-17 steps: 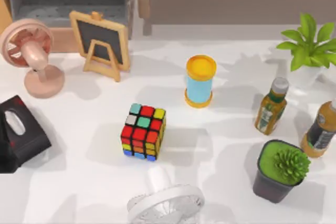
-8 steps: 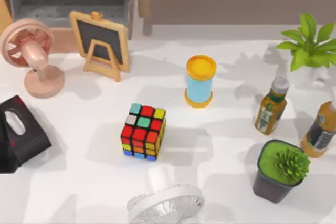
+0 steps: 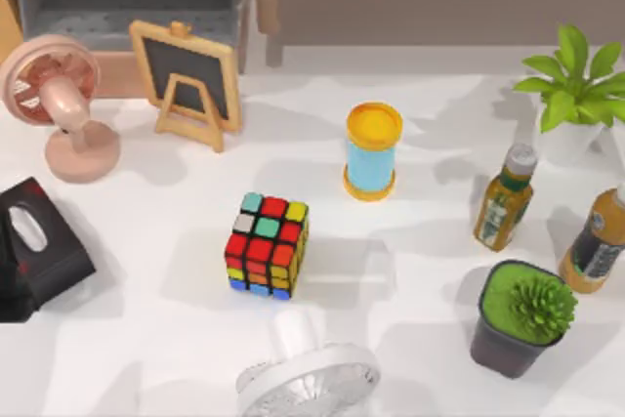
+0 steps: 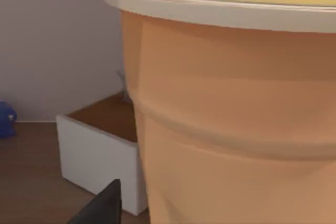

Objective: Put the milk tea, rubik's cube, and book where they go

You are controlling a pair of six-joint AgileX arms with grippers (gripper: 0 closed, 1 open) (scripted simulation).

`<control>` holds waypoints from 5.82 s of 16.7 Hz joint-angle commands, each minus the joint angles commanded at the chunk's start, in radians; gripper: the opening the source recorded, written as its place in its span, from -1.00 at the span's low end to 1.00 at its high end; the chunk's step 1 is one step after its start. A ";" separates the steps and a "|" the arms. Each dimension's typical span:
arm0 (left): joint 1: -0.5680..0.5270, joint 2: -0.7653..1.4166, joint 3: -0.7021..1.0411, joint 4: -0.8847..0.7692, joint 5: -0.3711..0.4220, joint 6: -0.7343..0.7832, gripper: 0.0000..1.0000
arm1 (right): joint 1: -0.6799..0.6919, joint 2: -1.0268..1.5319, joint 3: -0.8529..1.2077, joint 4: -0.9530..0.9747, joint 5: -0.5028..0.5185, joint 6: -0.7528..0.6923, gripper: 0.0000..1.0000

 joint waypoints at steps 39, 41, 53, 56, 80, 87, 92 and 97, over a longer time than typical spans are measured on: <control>0.000 0.000 0.000 0.000 0.000 0.000 1.00 | -0.012 -0.043 -0.033 -0.017 -0.004 0.008 -1.00; 0.000 0.000 0.000 0.000 0.000 0.000 1.00 | -0.028 -0.106 -0.119 0.005 -0.020 0.005 -1.00; 0.000 0.000 0.000 0.000 0.000 0.000 1.00 | -0.160 -0.139 -0.201 0.172 -0.066 0.068 -1.00; 0.000 0.000 0.000 0.000 0.000 0.000 1.00 | -0.266 -0.063 -0.220 0.299 -0.128 0.086 -1.00; 0.000 0.000 0.000 0.000 0.000 0.000 1.00 | -0.362 0.294 -0.222 0.525 -0.352 0.008 -1.00; 0.000 0.000 0.000 0.000 0.000 0.000 1.00 | -0.362 0.294 -0.222 0.525 -0.352 0.008 -0.10; 0.000 0.000 0.000 0.000 0.000 0.000 1.00 | -0.362 0.294 -0.222 0.525 -0.352 0.008 0.66; 0.000 0.000 0.000 0.000 0.000 0.000 1.00 | -0.362 0.294 -0.222 0.525 -0.352 0.008 1.00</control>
